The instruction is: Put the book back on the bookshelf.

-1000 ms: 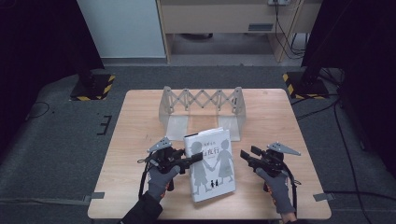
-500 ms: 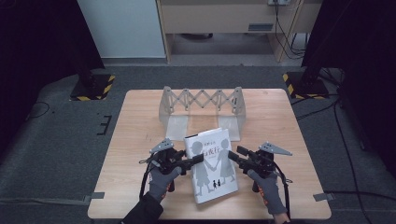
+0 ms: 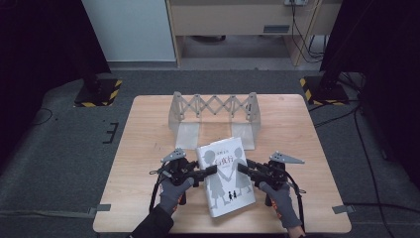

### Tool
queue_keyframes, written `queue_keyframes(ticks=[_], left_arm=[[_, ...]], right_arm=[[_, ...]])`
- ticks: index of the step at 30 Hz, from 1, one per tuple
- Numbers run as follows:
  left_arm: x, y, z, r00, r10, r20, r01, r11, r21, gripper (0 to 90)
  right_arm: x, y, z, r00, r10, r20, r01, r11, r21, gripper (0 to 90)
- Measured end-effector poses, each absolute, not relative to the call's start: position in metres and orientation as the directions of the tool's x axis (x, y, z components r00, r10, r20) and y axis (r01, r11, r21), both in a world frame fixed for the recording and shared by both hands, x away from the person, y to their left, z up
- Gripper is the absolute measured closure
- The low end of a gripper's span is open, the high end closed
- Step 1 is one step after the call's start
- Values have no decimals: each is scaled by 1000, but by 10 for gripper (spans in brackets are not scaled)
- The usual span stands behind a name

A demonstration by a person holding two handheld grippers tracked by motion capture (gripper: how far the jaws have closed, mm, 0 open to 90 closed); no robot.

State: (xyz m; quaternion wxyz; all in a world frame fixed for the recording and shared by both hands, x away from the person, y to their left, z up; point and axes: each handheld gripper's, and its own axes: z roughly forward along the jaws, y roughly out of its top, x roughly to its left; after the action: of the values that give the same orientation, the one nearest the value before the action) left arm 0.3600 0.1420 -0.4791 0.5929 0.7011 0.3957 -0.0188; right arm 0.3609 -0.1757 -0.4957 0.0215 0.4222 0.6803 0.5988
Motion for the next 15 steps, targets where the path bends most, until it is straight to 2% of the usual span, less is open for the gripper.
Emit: queue_keyframes(ticks=[6, 15], left_arm=[[362, 141, -481, 672, 542, -505, 592, 18, 806, 365], [368, 139, -485, 668, 518, -534, 606, 39, 795, 356]], right_arm=[[360, -180, -494, -648, 578, 496, 555, -88, 827, 642], [358, -180, -493, -664, 563, 492, 549, -80, 832, 660]])
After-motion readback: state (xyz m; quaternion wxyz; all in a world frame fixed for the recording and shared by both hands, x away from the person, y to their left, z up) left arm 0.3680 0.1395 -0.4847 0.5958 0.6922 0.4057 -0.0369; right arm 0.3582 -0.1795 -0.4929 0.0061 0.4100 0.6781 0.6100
